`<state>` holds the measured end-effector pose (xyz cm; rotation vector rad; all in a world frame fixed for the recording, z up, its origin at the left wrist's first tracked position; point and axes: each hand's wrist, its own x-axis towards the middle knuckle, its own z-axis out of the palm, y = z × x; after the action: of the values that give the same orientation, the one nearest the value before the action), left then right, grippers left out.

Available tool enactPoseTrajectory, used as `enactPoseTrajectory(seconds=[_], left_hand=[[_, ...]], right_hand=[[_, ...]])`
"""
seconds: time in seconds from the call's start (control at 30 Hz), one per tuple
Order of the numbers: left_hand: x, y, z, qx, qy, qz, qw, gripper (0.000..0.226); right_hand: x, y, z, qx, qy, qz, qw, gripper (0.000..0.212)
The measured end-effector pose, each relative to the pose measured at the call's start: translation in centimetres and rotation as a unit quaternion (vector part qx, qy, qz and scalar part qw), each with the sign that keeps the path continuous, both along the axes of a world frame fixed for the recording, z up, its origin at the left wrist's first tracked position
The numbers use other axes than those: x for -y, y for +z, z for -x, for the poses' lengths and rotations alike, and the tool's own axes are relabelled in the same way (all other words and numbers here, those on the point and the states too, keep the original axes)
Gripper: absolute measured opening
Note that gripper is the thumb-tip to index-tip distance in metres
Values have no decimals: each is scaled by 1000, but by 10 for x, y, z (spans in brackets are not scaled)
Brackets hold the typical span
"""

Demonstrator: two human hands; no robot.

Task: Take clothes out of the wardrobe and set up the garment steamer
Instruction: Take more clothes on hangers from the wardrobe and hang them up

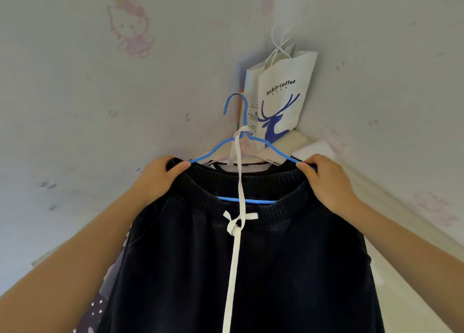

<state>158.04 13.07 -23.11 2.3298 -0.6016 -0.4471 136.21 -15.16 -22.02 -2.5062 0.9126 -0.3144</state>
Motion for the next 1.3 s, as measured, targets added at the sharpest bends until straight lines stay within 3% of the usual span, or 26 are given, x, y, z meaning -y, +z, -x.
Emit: enactPoseTrajectory(seconds=[0.2, 0.53, 0.77, 1.03, 1.2, 1.3], left_hand=[[41, 5, -48, 55, 24, -9, 998, 41], [64, -95, -80, 16, 36, -84, 996, 43], [86, -114, -89, 50, 45, -110, 992, 43], [87, -135, -61, 136, 53, -242, 959, 46], [89, -138, -49, 166, 65, -271, 946, 46], [89, -136, -40, 162, 83, -237, 954, 42]], right_hand=[[40, -7, -54, 18, -4, -31, 999, 26], [67, -107, -85, -77, -18, -73, 994, 29], [94, -122, -97, -86, -24, -110, 990, 27], [68, -144, -88, -92, 2, 23, 995, 29], [65, -141, -84, -108, 25, 70, 991, 31], [66, -138, -80, -132, 41, 116, 984, 29]])
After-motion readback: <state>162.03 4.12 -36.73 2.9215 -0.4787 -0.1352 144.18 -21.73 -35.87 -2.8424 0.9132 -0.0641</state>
